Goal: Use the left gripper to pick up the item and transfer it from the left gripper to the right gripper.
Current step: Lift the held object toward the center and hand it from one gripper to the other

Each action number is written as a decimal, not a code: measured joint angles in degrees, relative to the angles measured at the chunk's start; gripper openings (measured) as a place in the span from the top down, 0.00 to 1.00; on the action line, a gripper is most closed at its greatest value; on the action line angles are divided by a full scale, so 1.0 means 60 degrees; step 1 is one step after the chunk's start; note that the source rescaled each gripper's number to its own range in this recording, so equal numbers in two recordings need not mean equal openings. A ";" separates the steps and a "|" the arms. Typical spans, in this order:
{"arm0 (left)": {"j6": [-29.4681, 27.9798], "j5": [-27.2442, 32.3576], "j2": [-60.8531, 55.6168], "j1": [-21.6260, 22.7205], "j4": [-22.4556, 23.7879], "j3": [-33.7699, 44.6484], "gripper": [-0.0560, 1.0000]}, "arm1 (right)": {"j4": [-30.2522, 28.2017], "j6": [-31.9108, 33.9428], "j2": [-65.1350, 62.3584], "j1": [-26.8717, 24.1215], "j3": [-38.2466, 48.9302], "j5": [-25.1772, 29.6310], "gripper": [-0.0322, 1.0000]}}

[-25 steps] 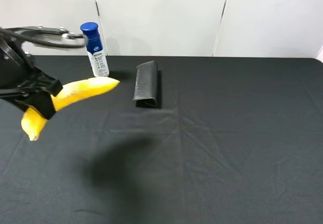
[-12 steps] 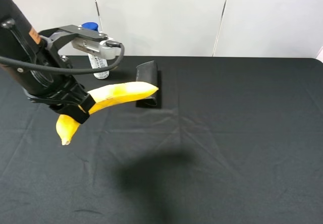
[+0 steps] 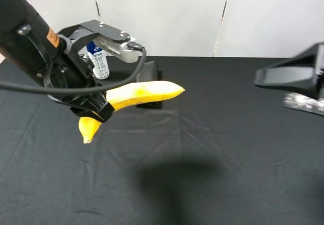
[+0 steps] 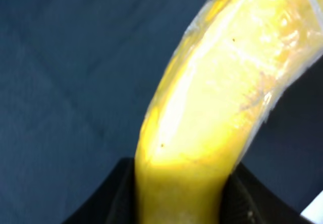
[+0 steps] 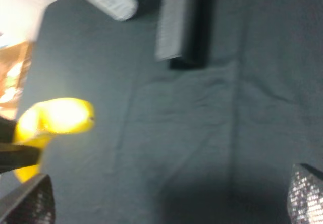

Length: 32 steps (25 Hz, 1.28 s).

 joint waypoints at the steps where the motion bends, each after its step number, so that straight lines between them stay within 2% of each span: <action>1: 0.0044 -0.0116 0.0000 -0.0065 0.0000 0.0000 0.95 | 0.0381 -0.0494 0.0291 0.0000 0.0000 0.0062 0.00; 7: 0.0104 -0.0783 0.0000 -0.0356 -0.0042 0.0000 0.95 | 0.2172 -0.2665 0.1934 0.0000 -0.0010 0.0474 0.00; 13: 0.0112 -0.1229 0.0058 -0.0575 -0.0266 -0.0010 0.95 | 0.2972 -0.3841 0.2911 0.0018 -0.0017 0.0670 0.00; 17: 0.0112 -0.0952 0.0781 -0.0838 -0.0286 -0.0459 0.95 | 0.3137 -0.4146 0.3238 0.0315 -0.0017 0.0668 0.00; 24: 0.0066 -0.0878 0.1911 -0.1150 -0.0289 -0.1668 0.95 | 0.3208 -0.4336 0.3820 0.1226 -0.0050 0.0039 0.00; 32: 0.0099 -0.1027 0.2336 -0.1466 -0.0297 -0.2086 0.95 | 0.3723 -0.4966 0.4262 0.1330 -0.0050 -0.0044 0.00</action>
